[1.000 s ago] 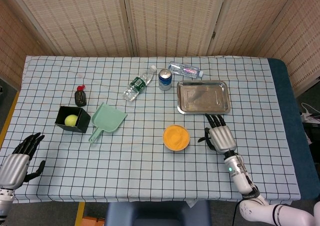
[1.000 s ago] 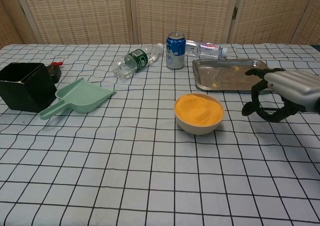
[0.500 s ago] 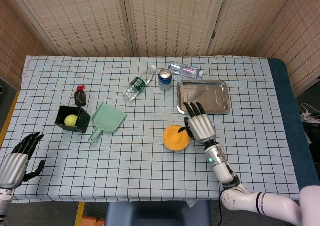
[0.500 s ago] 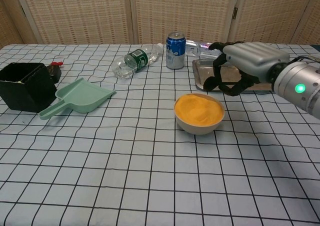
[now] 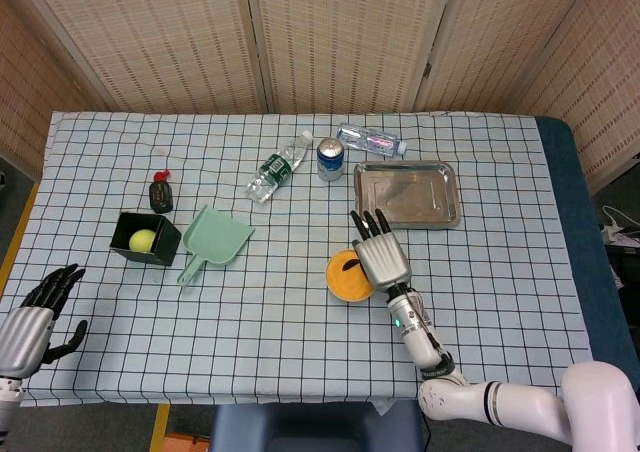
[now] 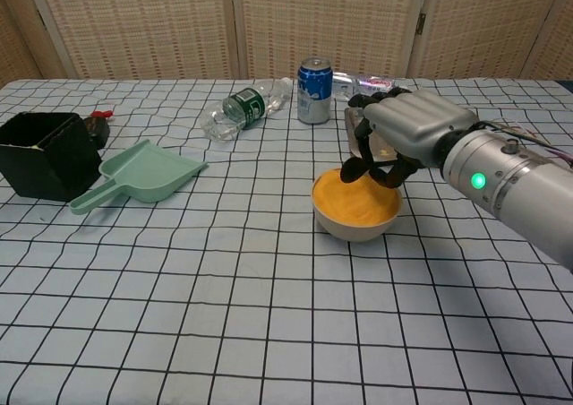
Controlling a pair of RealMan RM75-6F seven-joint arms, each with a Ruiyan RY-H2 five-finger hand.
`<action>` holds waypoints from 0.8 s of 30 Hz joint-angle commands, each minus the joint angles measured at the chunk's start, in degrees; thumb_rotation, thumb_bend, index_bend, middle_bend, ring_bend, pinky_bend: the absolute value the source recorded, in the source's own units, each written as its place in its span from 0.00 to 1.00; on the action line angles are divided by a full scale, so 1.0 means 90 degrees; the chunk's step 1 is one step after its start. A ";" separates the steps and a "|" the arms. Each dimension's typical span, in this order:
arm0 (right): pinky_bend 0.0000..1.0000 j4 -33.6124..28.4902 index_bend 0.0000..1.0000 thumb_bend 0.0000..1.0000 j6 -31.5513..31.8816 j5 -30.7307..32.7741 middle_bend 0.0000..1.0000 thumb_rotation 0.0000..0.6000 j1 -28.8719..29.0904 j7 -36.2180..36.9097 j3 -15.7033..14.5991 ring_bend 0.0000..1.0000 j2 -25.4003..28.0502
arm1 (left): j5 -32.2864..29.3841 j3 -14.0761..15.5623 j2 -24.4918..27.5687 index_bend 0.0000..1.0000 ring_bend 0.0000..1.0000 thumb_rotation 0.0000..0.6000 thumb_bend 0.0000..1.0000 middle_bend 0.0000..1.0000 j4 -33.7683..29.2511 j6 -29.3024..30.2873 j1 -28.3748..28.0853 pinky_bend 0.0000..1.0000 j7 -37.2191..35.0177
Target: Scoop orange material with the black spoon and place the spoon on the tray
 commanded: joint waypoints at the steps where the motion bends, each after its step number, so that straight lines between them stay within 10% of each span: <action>1: 0.00 -0.0030 0.56 0.38 -0.0001 0.0083 0.00 1.00 0.0043 -0.0140 -0.0069 0.00 -0.0010 | 0.0018 0.0004 -0.0005 0.00 0.00 1.00 0.46 0.00 -0.0007 0.0010 -0.0002 0.17 0.0005; 24: 0.00 -0.0893 0.41 0.38 0.0512 0.0095 0.00 1.00 -0.0099 -0.0217 -0.0356 0.00 0.0437 | 0.0116 0.0019 0.0037 0.00 0.00 1.00 0.46 0.00 0.0013 0.0181 0.0043 0.17 -0.0126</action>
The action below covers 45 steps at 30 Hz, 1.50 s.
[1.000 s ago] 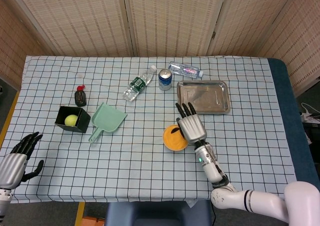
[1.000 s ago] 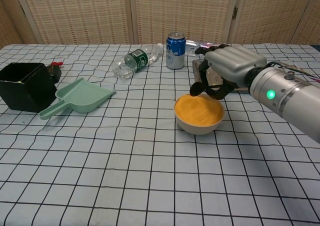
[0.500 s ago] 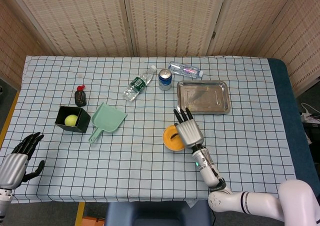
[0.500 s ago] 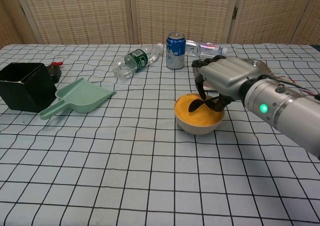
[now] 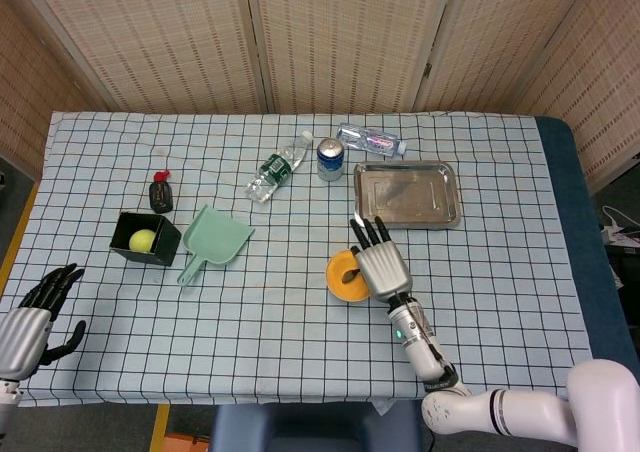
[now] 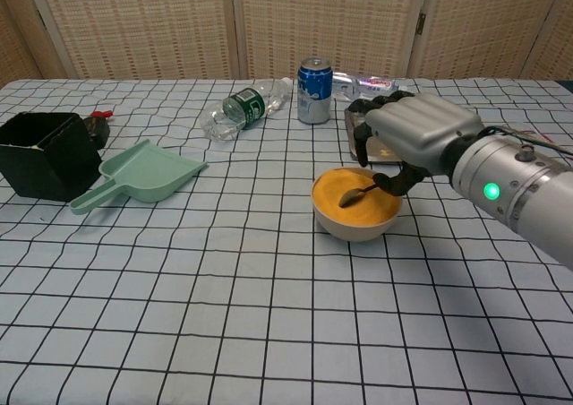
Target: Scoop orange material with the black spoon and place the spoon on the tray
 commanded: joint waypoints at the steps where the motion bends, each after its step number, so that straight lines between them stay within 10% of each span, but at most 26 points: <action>1: 0.00 -0.0131 0.41 0.38 0.0067 -0.0151 0.00 1.00 -0.0118 0.0279 -0.0036 0.00 0.0199 | -0.0003 0.0002 -0.0001 0.00 0.00 1.00 0.46 0.00 -0.0007 -0.0004 0.0001 0.17 0.0017; 17: 0.00 0.2632 0.39 0.33 0.0712 -0.2292 0.00 1.00 -0.0778 0.3386 -0.0571 0.00 -0.0173 | -0.0044 0.0020 -0.0100 0.00 0.00 1.00 0.46 0.00 -0.0066 -0.0155 -0.0048 0.17 0.0343; 45: 0.00 0.4323 0.50 0.29 0.0405 -0.2789 0.00 1.00 -0.0870 0.4464 -0.0410 0.00 -0.1081 | -0.0197 -0.0008 -0.0146 0.00 0.00 1.00 0.46 0.00 -0.0003 -0.0340 -0.0111 0.17 0.0406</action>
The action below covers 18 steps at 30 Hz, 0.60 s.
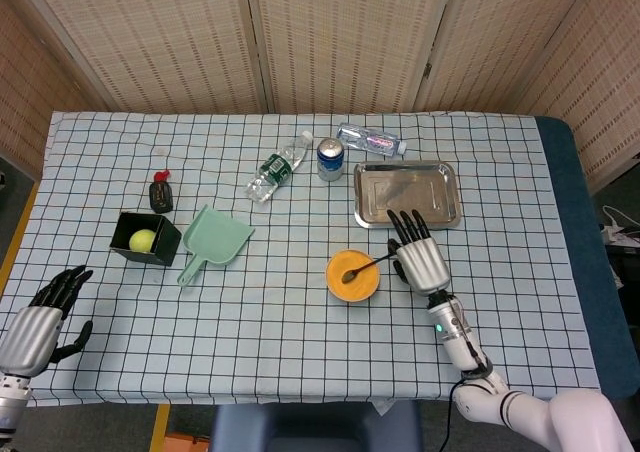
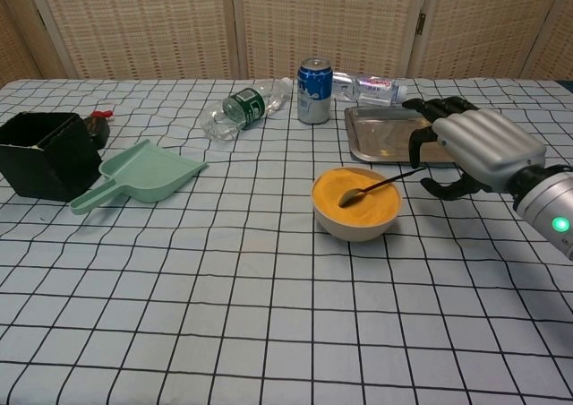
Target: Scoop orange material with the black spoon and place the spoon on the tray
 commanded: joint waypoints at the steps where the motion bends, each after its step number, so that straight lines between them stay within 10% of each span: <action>1: 0.00 0.0065 0.50 0.29 -0.0028 -0.0022 0.00 1.00 0.0013 0.0019 0.0040 0.00 -0.0051 | -0.0006 -0.0002 0.0002 0.00 0.00 1.00 0.46 0.00 0.0004 -0.0004 -0.0001 0.17 -0.0008; 18: 0.00 0.0187 0.57 0.33 -0.0068 -0.0067 0.00 1.00 0.0041 0.0020 0.0253 0.00 -0.0163 | -0.0011 0.0007 0.0008 0.00 0.00 1.00 0.46 0.00 0.0016 -0.0020 -0.0005 0.17 -0.0035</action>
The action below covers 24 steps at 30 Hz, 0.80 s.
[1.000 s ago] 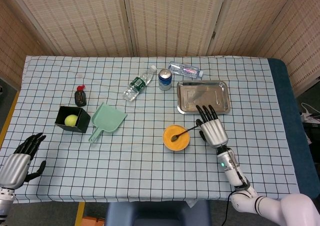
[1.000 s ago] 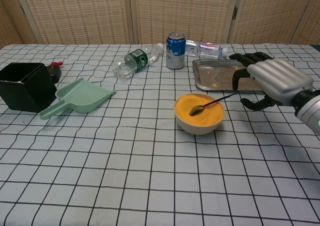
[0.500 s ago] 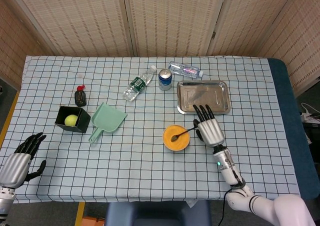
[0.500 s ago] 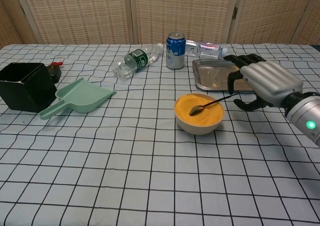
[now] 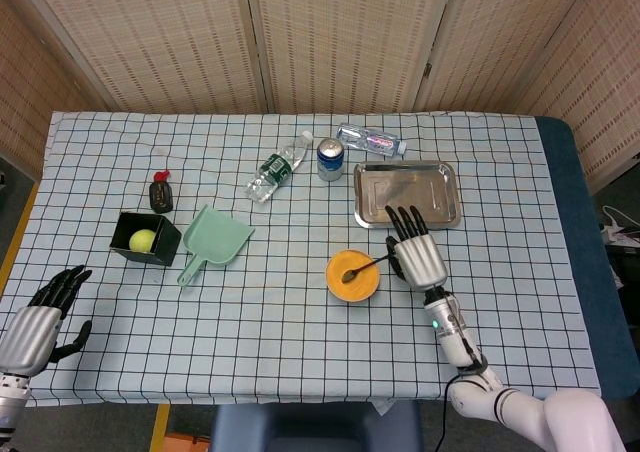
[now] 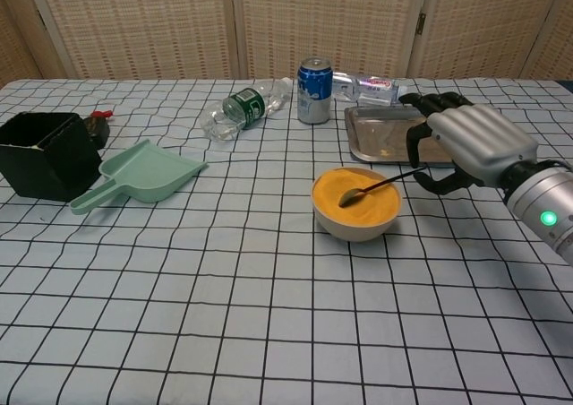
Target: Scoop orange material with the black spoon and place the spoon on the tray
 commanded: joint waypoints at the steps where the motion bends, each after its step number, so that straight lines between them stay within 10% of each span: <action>1: 0.00 -0.0007 0.57 0.33 -0.0018 0.0009 0.00 1.00 -0.0002 -0.0024 0.0020 0.00 0.0001 | 0.0000 -0.0001 -0.0002 0.00 0.00 1.00 0.46 0.00 0.0001 0.0003 0.0000 0.17 0.0005; 24: 0.00 0.0004 0.50 0.35 -0.0165 0.0044 0.00 1.00 -0.0020 -0.0140 0.0112 0.00 -0.0019 | -0.0036 -0.0019 -0.0006 0.00 0.00 1.00 0.46 0.00 0.0018 0.0005 0.0002 0.17 0.0013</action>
